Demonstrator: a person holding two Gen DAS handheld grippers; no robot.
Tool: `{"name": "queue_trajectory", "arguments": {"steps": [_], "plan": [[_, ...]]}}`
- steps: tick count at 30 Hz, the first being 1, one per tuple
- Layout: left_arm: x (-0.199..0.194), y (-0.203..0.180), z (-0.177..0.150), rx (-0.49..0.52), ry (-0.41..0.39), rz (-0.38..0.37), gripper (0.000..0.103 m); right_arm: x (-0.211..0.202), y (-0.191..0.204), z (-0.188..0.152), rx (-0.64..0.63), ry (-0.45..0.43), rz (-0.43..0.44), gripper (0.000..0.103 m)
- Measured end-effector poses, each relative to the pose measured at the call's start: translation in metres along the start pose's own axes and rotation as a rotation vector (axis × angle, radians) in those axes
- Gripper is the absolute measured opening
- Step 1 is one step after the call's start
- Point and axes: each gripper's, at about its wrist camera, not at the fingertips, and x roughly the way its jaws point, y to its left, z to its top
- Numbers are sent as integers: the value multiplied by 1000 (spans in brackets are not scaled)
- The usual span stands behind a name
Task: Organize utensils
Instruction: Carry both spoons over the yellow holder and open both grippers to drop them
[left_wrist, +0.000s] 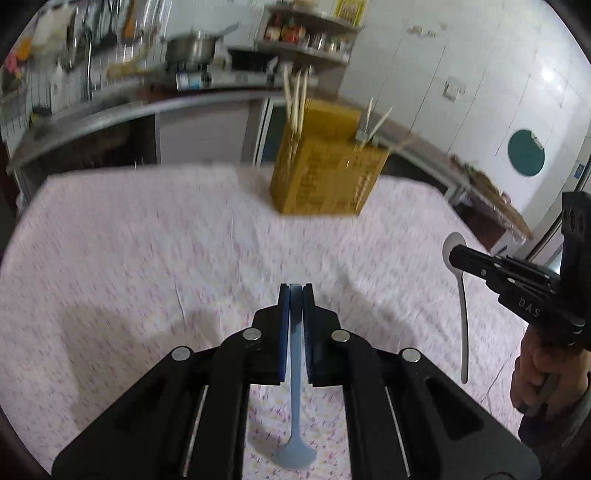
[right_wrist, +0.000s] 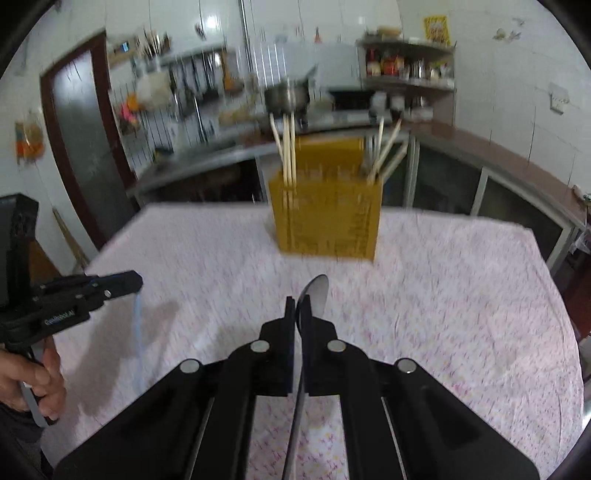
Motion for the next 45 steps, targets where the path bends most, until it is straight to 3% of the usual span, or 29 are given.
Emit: {"name": "queue_trajectory", "arguments": {"steps": [5, 15, 22, 24, 33, 39, 45], "plan": [[-21, -22, 20, 46, -75, 20, 6, -19, -8, 16, 18, -81, 8, 3], [-24, -61, 57, 110, -110, 5, 6, -45, -28, 50, 51, -249, 4, 3], [-33, -87, 120, 161, -166, -12, 6, -39, -30, 105, 18, -332, -47, 3], [-31, -92, 144, 175, -183, -39, 6, -33, -30, 120, 4, -346, -63, 3], [-5, -98, 231, 170, -250, 16, 6, 8, -42, 186, -25, -414, -146, 3], [37, -86, 253, 131, -242, 35, 5, 47, -47, 208, -12, -444, -128, 3], [80, -78, 259, 129, -242, 45, 5, 97, -52, 205, 1, -435, -117, 3]]}}
